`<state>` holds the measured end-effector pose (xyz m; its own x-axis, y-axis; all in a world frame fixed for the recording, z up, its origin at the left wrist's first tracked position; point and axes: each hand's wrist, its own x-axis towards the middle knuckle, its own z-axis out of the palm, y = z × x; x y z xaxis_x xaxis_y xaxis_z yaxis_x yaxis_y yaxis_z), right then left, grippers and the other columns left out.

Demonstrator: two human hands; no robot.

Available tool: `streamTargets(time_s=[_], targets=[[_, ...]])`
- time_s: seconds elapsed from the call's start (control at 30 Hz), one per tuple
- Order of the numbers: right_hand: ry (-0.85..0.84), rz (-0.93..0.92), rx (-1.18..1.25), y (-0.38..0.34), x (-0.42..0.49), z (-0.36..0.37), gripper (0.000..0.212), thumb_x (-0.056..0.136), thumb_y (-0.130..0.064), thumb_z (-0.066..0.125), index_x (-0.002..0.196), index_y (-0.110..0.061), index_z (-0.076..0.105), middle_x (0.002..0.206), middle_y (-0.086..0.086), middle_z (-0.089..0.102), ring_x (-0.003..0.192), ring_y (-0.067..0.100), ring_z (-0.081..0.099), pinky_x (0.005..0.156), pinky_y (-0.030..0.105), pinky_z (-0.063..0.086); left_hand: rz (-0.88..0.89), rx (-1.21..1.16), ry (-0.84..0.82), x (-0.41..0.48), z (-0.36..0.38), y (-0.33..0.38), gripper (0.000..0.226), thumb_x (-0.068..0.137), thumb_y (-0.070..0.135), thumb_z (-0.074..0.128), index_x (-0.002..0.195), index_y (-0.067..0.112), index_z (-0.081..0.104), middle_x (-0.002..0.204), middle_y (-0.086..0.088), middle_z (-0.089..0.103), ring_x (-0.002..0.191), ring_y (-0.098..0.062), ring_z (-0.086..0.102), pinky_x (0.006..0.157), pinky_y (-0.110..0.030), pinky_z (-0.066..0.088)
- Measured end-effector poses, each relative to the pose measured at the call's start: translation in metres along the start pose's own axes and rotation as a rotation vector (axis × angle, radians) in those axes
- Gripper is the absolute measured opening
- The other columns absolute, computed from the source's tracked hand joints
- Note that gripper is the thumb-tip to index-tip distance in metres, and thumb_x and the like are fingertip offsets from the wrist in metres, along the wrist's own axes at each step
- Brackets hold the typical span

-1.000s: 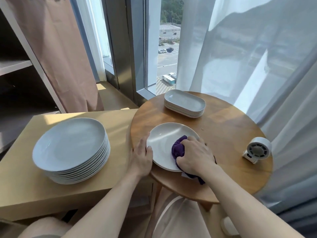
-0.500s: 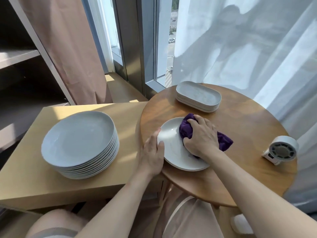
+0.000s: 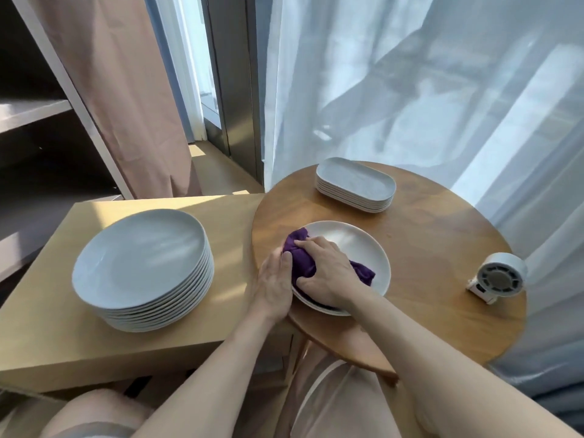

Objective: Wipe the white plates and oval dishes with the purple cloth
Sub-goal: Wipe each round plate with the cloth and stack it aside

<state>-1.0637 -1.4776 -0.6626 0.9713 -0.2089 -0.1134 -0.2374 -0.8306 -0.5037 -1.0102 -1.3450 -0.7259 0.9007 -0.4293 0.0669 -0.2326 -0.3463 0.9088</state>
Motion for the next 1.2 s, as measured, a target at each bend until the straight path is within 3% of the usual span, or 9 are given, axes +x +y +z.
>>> streamTargets(time_s=[0.2,0.33,0.43,0.53,0.63,0.83,0.97,1.1,1.2], targets=[[-0.091,0.006,-0.021,0.002,-0.015,-0.013,0.061,0.077,-0.044,0.063,0.137,-0.034,0.055,0.128,-0.007,0.052,0.122,0.02,0.045,0.106,0.04,0.041,-0.018,0.017,-0.049,0.004,0.001,-0.008,0.085,0.087,0.086,0.011,0.153,0.037,0.037,0.148,0.007,0.048,0.14,-0.014,0.04,0.117,-0.034,0.03],[-0.091,0.047,-0.107,0.012,-0.025,-0.018,0.061,0.078,-0.041,0.063,0.137,-0.031,0.053,0.128,-0.005,0.05,0.122,0.021,0.044,0.103,0.04,0.043,-0.056,0.042,-0.039,0.01,-0.001,-0.007,0.071,0.093,0.06,0.029,0.157,0.031,0.032,0.156,0.002,0.043,0.145,-0.018,0.036,0.12,-0.038,0.028],[-0.033,0.109,-0.246,0.032,-0.035,-0.026,0.063,0.076,-0.047,0.061,0.136,-0.031,0.051,0.129,-0.005,0.05,0.124,0.024,0.045,0.102,0.039,0.041,-0.051,0.03,-0.024,0.011,0.0,-0.004,0.061,0.101,0.042,0.037,0.159,0.024,0.031,0.16,-0.001,0.039,0.148,-0.019,0.031,0.121,-0.031,0.023],[0.07,0.161,-0.366,0.052,-0.037,-0.032,0.067,0.075,-0.05,0.063,0.137,-0.03,0.05,0.142,0.0,0.046,0.136,0.027,0.036,0.114,0.038,0.031,-0.031,0.055,-0.015,0.01,0.003,-0.006,0.055,0.108,0.025,0.04,0.161,0.027,0.025,0.163,0.001,0.034,0.149,-0.017,0.027,0.114,-0.02,0.017],[0.09,0.192,-0.338,0.057,-0.025,-0.034,0.066,0.072,-0.049,0.065,0.135,-0.031,0.05,0.148,0.004,0.042,0.138,0.028,0.031,0.117,0.037,0.028,-0.004,0.064,-0.036,0.009,0.002,-0.006,0.056,0.109,0.021,0.038,0.162,0.028,0.022,0.163,0.001,0.033,0.151,-0.017,0.025,0.114,-0.018,0.015],[0.132,0.185,-0.26,0.051,0.008,-0.032,0.06,0.071,-0.048,0.063,0.127,-0.026,0.052,0.134,0.0,0.05,0.126,0.027,0.045,0.108,0.037,0.036,0.028,0.052,-0.059,0.011,-0.001,-0.006,0.053,0.109,0.017,0.039,0.161,0.02,0.027,0.163,-0.001,0.032,0.152,-0.019,0.023,0.121,-0.024,0.017],[0.169,0.136,-0.181,0.044,0.022,-0.02,0.067,0.071,-0.046,0.066,0.133,-0.025,0.053,0.145,0.003,0.046,0.138,0.027,0.038,0.117,0.039,0.03,0.042,0.084,-0.063,0.009,-0.001,-0.008,0.05,0.111,0.019,0.036,0.159,0.02,0.028,0.165,0.001,0.03,0.152,-0.021,0.023,0.124,-0.03,0.017],[0.202,0.057,0.009,0.027,0.029,-0.007,0.072,0.063,-0.046,0.065,0.132,-0.026,0.059,0.151,-0.002,0.045,0.144,0.022,0.031,0.115,0.033,0.027,0.037,0.042,-0.037,0.009,0.0,-0.009,0.049,0.111,0.024,0.036,0.16,0.023,0.029,0.164,0.004,0.032,0.152,-0.016,0.025,0.124,-0.027,0.016],[0.219,-0.007,0.05,0.015,0.026,0.008,0.068,0.066,-0.047,0.061,0.13,-0.024,0.059,0.148,-0.004,0.047,0.138,0.02,0.039,0.114,0.031,0.031,0.008,0.009,-0.036,0.008,0.002,-0.008,0.056,0.107,0.04,0.032,0.16,0.025,0.029,0.163,0.004,0.034,0.152,-0.014,0.025,0.126,-0.036,0.019]])
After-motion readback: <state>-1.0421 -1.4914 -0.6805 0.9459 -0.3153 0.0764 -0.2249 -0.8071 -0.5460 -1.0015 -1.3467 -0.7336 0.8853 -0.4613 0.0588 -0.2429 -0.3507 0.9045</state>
